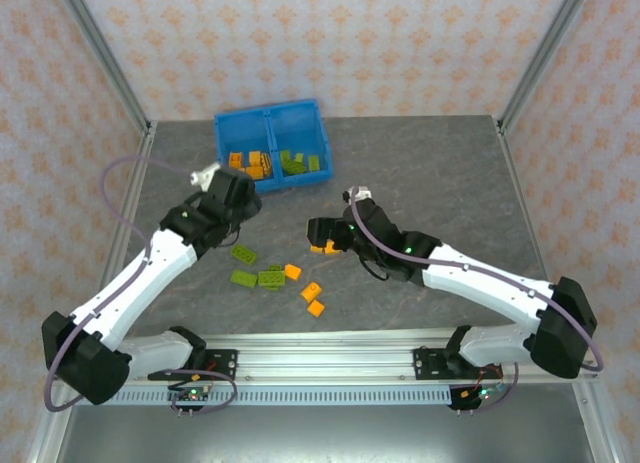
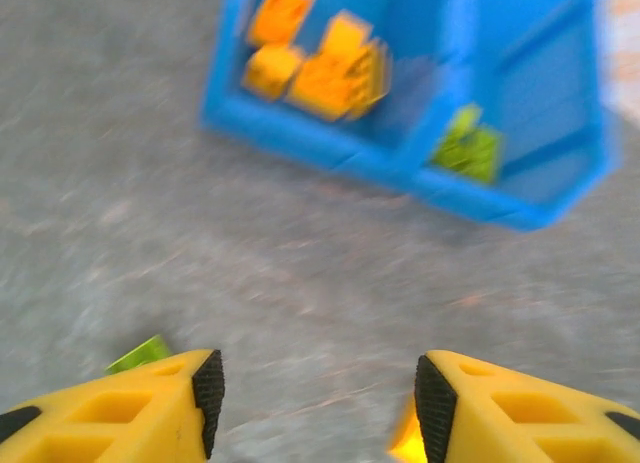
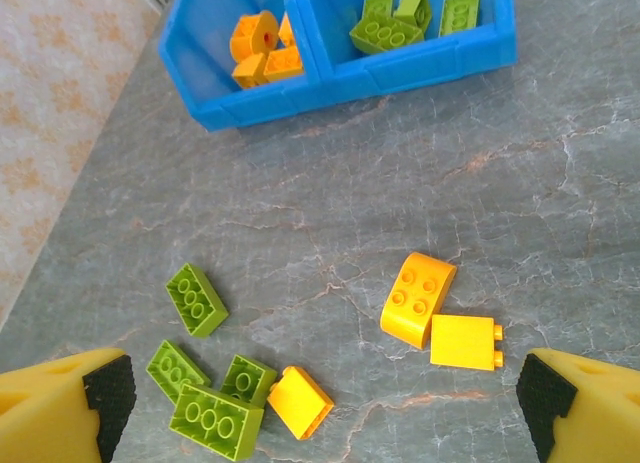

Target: Sort the legos into containers by color

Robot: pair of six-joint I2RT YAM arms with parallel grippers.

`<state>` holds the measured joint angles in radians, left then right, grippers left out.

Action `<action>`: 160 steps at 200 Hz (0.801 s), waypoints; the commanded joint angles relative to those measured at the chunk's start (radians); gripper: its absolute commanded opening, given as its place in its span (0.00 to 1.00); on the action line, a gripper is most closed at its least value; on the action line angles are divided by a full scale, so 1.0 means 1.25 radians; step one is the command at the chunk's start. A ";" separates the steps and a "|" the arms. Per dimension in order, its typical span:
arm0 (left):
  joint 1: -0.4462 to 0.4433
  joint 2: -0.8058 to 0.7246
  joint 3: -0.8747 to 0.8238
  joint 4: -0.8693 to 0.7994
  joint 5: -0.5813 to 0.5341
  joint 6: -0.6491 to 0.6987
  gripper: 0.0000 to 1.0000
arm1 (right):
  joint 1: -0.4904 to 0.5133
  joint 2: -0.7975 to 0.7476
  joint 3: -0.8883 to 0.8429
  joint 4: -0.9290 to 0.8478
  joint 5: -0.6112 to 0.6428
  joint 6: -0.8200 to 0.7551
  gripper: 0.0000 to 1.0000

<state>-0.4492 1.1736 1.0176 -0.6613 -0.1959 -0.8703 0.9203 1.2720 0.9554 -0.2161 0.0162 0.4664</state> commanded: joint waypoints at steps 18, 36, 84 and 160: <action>0.031 0.013 -0.135 0.015 0.077 -0.117 0.74 | 0.006 0.038 0.055 0.005 -0.018 -0.019 0.99; 0.043 0.057 -0.156 0.044 0.109 -0.160 0.86 | 0.006 0.035 0.052 0.004 -0.019 -0.014 0.99; 0.059 0.219 -0.134 0.069 0.123 -0.190 0.95 | 0.006 -0.002 0.028 -0.006 -0.005 -0.007 0.99; 0.095 0.317 -0.172 0.147 0.151 -0.216 0.65 | 0.006 0.024 0.045 -0.073 -0.347 -0.138 0.99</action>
<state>-0.3382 1.5612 0.8227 -0.5091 0.0010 -1.1252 0.9207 1.2785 0.9878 -0.2527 -0.1814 0.3725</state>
